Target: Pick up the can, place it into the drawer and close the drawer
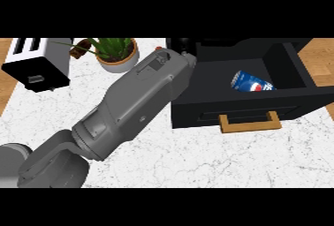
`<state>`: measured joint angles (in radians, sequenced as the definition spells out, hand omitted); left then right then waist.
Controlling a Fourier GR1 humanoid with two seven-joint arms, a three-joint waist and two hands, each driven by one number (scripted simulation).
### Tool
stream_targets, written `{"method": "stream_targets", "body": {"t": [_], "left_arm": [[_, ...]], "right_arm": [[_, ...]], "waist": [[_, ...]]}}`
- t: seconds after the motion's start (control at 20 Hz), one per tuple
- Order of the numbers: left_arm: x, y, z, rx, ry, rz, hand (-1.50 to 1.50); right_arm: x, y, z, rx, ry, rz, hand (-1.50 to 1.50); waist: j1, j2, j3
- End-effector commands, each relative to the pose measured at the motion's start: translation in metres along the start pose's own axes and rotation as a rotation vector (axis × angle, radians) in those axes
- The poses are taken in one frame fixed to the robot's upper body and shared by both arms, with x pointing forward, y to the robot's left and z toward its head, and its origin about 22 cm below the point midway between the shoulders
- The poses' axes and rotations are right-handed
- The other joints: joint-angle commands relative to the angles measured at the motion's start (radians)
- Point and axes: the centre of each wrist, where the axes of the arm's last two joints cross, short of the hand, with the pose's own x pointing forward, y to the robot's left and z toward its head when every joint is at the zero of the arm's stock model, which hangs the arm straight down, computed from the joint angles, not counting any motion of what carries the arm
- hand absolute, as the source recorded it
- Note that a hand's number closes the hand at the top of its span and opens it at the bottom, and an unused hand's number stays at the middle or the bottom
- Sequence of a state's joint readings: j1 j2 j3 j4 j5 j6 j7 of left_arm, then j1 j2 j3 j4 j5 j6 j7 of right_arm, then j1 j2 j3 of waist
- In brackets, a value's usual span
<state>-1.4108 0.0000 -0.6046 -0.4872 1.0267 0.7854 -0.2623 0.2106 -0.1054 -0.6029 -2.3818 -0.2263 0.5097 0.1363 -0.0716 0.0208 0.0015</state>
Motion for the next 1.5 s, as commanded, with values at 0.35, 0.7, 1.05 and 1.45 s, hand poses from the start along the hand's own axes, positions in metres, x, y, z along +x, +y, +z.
{"method": "stream_targets", "body": {"t": [0.35, 0.7, 1.05, 1.45], "left_arm": [[0.009, -0.007, 0.002, 0.011, -0.011, 0.034, -1.5], [0.016, -0.014, 0.009, 0.006, 0.016, 0.033, -1.5], [0.004, 0.012, -0.004, 0.039, 0.018, 0.0, -1.5], [0.003, 0.035, -0.006, 0.033, 0.016, -0.001, -1.5]], "right_arm": [[0.012, 0.052, -0.047, 0.091, -0.092, 0.264, -1.5], [-0.013, 0.09, -0.098, 0.125, -0.1, 0.431, -1.5], [-0.04, 0.131, -0.135, 0.195, -0.12, 0.584, -1.5], [-0.084, 0.157, -0.184, 0.333, -0.104, 0.821, -1.5]], "waist": [[0.049, -0.004, -0.001], [0.079, -0.014, -0.001], [0.089, -0.017, -0.002], [0.114, -0.017, -0.002]]}}
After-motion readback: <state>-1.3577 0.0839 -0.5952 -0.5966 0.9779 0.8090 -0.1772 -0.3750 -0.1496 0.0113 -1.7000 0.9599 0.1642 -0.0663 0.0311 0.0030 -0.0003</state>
